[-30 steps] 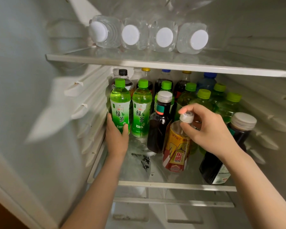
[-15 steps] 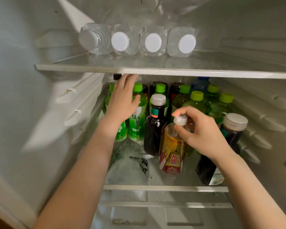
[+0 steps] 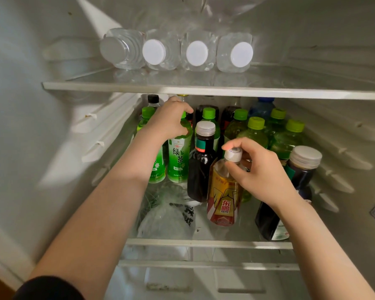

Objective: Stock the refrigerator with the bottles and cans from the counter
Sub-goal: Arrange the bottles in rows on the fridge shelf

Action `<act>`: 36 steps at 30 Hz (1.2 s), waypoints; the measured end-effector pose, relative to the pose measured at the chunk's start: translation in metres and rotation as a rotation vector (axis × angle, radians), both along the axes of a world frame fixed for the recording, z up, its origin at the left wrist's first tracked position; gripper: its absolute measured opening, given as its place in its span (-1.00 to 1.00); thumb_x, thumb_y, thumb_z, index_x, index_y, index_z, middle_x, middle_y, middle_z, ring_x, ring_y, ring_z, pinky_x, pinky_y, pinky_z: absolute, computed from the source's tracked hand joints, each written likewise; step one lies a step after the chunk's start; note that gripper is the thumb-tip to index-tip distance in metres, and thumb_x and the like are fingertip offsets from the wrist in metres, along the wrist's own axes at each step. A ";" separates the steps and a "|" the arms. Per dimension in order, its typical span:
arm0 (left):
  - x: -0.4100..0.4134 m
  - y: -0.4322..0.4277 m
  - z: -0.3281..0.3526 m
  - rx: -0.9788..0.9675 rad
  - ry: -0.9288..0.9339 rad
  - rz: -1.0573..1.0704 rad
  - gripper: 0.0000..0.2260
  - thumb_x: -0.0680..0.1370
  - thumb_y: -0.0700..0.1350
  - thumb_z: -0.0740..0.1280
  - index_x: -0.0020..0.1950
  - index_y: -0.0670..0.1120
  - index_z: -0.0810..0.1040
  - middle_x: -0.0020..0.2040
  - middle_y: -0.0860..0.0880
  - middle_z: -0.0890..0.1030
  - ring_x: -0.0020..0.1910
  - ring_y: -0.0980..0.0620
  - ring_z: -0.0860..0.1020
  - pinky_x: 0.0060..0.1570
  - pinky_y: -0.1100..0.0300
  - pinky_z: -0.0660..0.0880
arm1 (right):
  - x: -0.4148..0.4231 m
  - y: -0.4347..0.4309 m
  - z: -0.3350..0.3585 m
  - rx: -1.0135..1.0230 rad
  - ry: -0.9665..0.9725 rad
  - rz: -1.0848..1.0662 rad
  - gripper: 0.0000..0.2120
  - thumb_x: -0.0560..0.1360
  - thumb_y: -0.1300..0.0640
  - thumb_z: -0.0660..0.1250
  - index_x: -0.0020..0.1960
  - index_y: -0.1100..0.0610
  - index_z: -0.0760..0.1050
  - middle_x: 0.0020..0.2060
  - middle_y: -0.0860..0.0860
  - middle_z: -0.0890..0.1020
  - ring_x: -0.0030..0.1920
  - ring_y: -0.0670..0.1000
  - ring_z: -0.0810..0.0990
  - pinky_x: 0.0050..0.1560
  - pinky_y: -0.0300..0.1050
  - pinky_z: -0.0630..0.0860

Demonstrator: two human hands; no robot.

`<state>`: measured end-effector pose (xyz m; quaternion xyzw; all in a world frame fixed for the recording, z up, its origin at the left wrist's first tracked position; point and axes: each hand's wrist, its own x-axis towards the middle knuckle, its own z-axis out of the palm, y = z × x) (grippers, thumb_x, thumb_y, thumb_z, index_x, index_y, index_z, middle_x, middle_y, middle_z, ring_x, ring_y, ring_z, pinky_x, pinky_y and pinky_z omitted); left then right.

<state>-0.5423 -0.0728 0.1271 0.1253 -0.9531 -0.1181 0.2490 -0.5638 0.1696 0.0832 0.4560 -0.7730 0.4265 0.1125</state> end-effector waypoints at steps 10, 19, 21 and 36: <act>0.002 0.000 0.002 0.036 0.024 0.019 -0.44 0.36 -0.23 0.47 0.35 -0.03 0.47 0.36 -0.09 0.39 0.35 -0.05 0.35 0.30 0.17 0.26 | -0.001 0.001 0.001 0.022 0.003 0.021 -0.70 0.45 0.19 0.38 0.11 -0.09 0.47 -0.06 -0.20 0.56 -0.07 -0.17 0.56 -0.11 -0.32 0.51; 0.012 0.004 -0.008 0.101 0.155 -0.025 -0.57 0.51 -0.13 0.36 0.38 -0.04 0.43 0.36 -0.05 0.39 0.35 0.00 0.36 0.33 0.23 0.24 | -0.004 0.003 0.002 0.040 0.007 0.040 -0.70 0.44 0.19 0.39 0.07 -0.13 0.45 -0.13 -0.29 0.52 -0.14 -0.24 0.53 -0.20 -0.44 0.40; 0.018 0.014 -0.013 0.141 0.356 -0.018 -0.68 0.58 -0.07 0.26 0.33 -0.05 0.49 0.31 -0.02 0.43 0.26 0.07 0.41 0.23 0.30 0.27 | -0.005 0.003 0.001 0.047 0.014 0.043 -0.70 0.45 0.18 0.38 0.08 -0.13 0.44 -0.13 -0.28 0.52 -0.15 -0.24 0.53 -0.20 -0.45 0.39; 0.036 0.059 -0.046 0.344 0.348 -0.106 -0.60 0.52 -0.07 0.37 0.33 -0.13 0.44 0.20 -0.05 0.55 0.17 0.00 0.53 0.17 0.03 0.49 | -0.005 0.007 -0.002 0.016 0.039 0.060 -0.68 0.45 0.19 0.37 0.07 -0.15 0.40 -0.07 -0.25 0.53 -0.08 -0.21 0.53 -0.13 -0.50 0.40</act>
